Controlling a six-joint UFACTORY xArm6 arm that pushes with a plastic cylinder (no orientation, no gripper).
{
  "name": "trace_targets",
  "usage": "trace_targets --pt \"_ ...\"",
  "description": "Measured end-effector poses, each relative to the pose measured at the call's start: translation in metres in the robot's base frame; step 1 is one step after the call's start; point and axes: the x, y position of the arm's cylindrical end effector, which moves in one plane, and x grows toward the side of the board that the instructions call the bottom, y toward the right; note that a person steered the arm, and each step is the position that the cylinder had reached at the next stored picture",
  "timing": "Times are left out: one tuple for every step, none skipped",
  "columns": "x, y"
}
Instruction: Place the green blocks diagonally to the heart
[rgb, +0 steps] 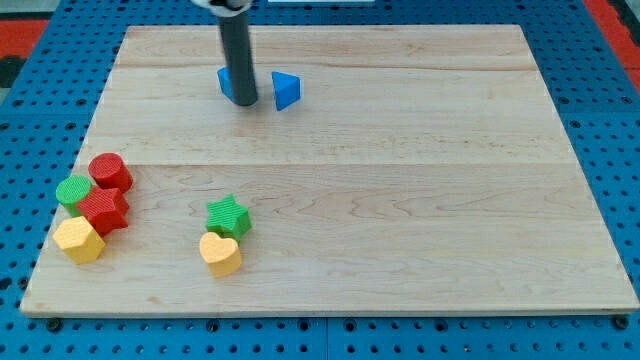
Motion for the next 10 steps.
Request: trace_targets --pt "0.035 -0.01" --pt "0.027 -0.031" --pt "-0.003 -0.119" --pt "0.018 -0.189" --pt "0.031 -0.192" --pt "0.075 -0.192" --pt "0.082 -0.193" --pt "0.125 -0.193" --pt "0.164 -0.193" --pt "0.147 -0.193"
